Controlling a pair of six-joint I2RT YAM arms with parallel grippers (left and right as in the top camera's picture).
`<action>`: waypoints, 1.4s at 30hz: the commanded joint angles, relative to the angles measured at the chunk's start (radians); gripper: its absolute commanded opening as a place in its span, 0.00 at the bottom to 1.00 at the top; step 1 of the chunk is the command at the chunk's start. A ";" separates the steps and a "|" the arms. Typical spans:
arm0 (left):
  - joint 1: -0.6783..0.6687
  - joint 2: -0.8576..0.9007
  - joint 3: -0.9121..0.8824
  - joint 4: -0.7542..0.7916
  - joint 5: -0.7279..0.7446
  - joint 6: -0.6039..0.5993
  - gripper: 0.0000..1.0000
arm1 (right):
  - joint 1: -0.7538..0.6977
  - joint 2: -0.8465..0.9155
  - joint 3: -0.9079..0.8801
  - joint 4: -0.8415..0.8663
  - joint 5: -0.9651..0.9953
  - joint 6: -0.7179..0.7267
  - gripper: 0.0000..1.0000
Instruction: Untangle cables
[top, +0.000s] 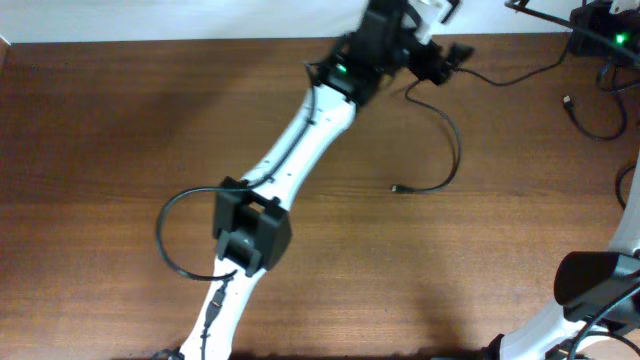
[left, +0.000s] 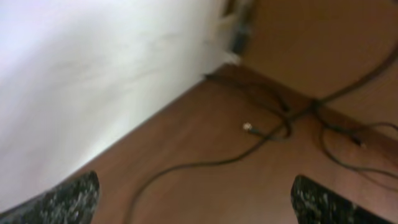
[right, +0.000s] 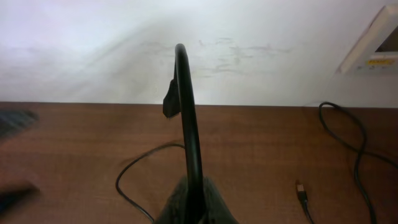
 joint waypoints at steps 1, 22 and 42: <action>0.095 -0.161 0.126 -0.140 -0.015 0.031 0.98 | 0.017 0.053 -0.008 0.019 0.002 -0.040 0.04; 0.132 -0.316 0.138 -0.508 -0.091 0.198 0.98 | 0.029 0.504 -0.010 0.248 0.351 0.261 0.04; 0.132 -0.316 0.138 -0.557 -0.095 0.224 0.98 | 0.085 0.311 -0.008 -0.088 0.076 0.321 0.99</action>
